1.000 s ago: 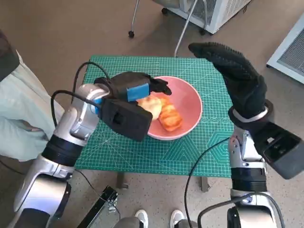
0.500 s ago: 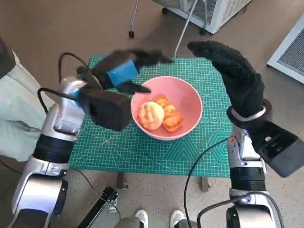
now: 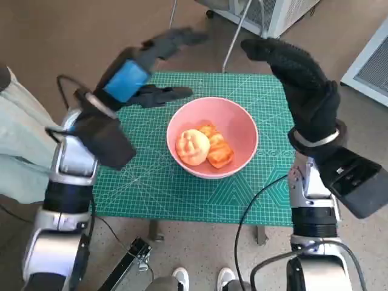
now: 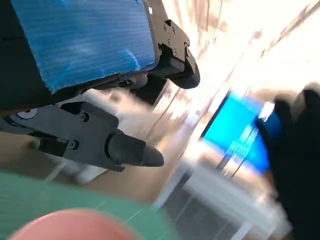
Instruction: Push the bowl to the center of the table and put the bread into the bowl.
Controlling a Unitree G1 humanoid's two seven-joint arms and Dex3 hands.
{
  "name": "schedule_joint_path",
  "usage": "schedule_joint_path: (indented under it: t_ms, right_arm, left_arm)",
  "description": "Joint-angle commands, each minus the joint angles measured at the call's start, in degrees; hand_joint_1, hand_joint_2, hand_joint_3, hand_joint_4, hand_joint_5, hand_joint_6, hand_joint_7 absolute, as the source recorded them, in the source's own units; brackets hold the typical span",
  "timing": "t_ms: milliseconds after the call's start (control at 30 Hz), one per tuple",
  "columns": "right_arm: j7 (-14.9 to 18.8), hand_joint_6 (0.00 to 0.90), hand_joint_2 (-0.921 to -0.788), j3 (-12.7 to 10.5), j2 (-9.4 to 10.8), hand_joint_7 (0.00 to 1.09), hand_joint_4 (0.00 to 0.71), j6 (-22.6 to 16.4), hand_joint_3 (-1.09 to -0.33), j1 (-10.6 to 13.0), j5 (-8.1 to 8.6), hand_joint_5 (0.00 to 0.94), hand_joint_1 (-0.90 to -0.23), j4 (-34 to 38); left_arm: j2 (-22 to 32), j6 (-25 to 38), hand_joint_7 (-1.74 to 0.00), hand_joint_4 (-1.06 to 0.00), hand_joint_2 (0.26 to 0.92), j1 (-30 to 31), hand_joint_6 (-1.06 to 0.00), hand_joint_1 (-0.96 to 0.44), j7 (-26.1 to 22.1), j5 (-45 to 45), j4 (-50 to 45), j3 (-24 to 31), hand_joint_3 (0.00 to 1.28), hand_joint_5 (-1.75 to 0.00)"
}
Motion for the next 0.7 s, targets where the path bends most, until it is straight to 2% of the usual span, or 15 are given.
schedule_joint_path:
  t_ms: [33,200,300,700]
  right_arm:
    - [-3.33,-0.001,-0.921,-0.06,0.97,0.79,0.098,-0.41,-0.748,-0.73,-2.99,0.359,-0.699,1.73]
    - [-6.14,0.0,-0.921,0.03,1.37,0.78,0.138,-1.24,-0.751,-1.84,-5.33,0.288,-0.693,3.25]
    - [-6.77,0.002,-0.921,0.01,1.48,0.77,0.167,-1.73,-0.758,-2.36,-5.82,0.237,-0.687,4.19]
    - [-4.75,0.005,-0.921,0.12,1.19,0.76,0.191,-1.17,-0.761,-2.99,-3.57,0.192,-0.691,5.01]
  left_arm:
    - [-4.24,-0.62,-0.36,-0.41,0.921,4.36,-0.31,-0.37,3.38,-3.65,-5.95,1.55,0.09,-0.01]
    - [-6.91,-1.37,-0.36,-0.42,0.921,7.36,-0.3,-0.35,4.3,-7.03,-8.88,2.37,0.1,-0.01]
    - [-7.64,-1.58,-0.36,-0.41,0.921,8.54,-0.29,-0.33,3.28,-9.38,-9.75,2.55,0.11,0.0]
    - [-7.08,0.03,-0.36,-0.37,0.921,9.83,-0.25,-0.31,1.2,-11.22,-10.99,2.43,0.13,0.0]
